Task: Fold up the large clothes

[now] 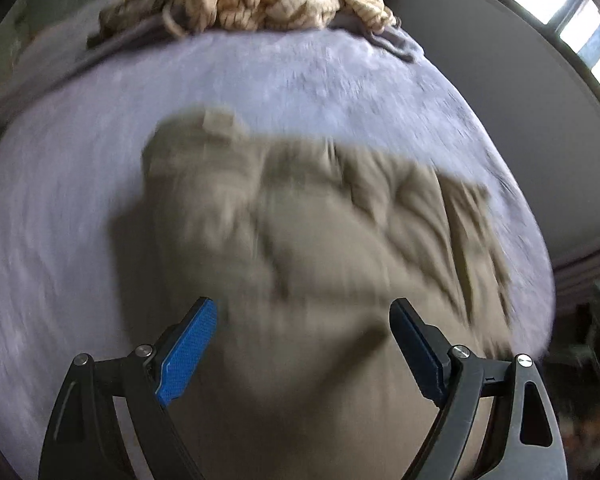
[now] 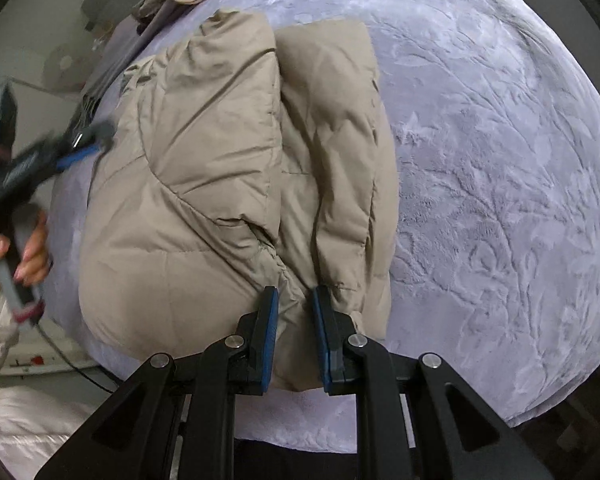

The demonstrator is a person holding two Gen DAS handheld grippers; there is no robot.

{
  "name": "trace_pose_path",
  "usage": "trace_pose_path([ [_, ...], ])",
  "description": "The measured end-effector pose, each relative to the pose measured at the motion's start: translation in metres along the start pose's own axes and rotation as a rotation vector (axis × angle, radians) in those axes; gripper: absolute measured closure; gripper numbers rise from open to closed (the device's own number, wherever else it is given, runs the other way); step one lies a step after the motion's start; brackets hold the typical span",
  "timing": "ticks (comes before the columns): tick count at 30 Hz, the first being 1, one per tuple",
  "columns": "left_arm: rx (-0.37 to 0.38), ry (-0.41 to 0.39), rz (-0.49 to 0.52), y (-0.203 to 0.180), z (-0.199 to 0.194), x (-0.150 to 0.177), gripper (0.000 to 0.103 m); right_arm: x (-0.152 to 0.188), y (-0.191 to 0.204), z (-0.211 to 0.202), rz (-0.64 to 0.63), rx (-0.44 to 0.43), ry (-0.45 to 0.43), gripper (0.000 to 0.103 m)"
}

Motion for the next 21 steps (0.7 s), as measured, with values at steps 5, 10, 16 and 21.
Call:
trace_pose_path([
  [5, 0.023, 0.077, -0.056, 0.001, 0.000, 0.054, 0.014, 0.002, -0.001, 0.004, -0.037, 0.021, 0.032, 0.084],
  [10, 0.028, 0.083, -0.183, 0.003, 0.006, 0.071, 0.009, 0.004, 0.007, 0.031, -0.079, 0.061, 0.090, 0.084],
  [16, -0.038, 0.062, -0.169, -0.005, -0.003, 0.074, 0.008, 0.003, 0.009, 0.047, -0.099, 0.071, 0.134, 0.084],
  [21, -0.080, 0.045, -0.167, -0.001, -0.016, 0.074, 0.008, -0.009, 0.011, 0.037, -0.057, 0.075, 0.112, 0.083],
])
Point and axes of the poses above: each gripper's, at about its wrist camera, not at the fingertips, and z roughly the way its jaws point, y to its left, x to its underside, the point moved 9 cm from there along z, roughly the way its jaws point
